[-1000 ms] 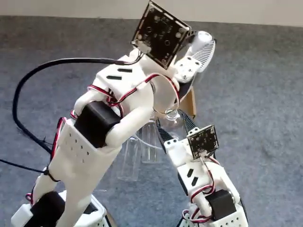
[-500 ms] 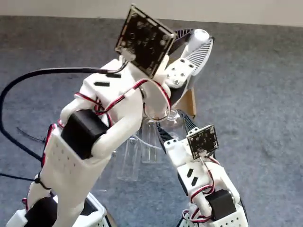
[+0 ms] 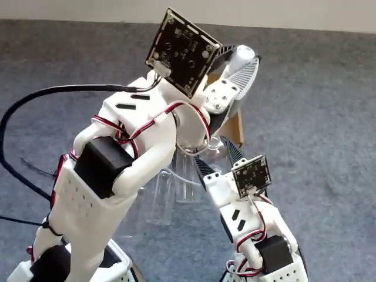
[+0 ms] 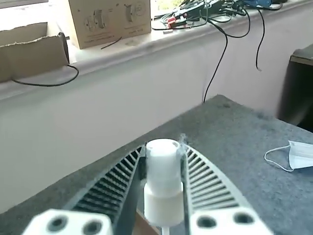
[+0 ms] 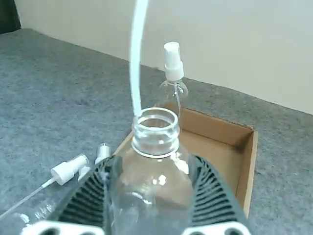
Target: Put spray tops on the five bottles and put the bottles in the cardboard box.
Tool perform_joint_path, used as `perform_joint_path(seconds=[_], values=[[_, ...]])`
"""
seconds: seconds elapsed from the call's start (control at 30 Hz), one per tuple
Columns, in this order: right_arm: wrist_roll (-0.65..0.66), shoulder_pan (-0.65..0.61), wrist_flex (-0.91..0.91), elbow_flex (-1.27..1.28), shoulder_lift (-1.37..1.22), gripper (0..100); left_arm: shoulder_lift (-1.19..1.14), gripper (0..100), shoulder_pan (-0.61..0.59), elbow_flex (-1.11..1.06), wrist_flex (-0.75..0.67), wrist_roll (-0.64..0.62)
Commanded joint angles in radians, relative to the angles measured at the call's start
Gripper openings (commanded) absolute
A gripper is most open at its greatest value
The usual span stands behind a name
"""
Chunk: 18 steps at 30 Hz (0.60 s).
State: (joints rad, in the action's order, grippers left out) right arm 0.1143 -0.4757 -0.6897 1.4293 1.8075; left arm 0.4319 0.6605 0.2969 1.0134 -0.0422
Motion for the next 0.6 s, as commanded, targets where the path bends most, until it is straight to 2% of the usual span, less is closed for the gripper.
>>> perform_joint_path(seconds=[0.0,0.27,0.57], values=[[-0.009,0.001,-0.018,-0.012,0.010,0.4,0.033,1,0.007,-0.074,-0.018,-0.006],[-0.009,0.001,-0.031,-0.015,0.013,0.4,0.035,1,0.010,-0.163,-0.137,-0.005],[-0.009,0.001,-0.030,-0.008,0.013,0.4,0.035,1,0.007,-0.077,-0.138,-0.003]])
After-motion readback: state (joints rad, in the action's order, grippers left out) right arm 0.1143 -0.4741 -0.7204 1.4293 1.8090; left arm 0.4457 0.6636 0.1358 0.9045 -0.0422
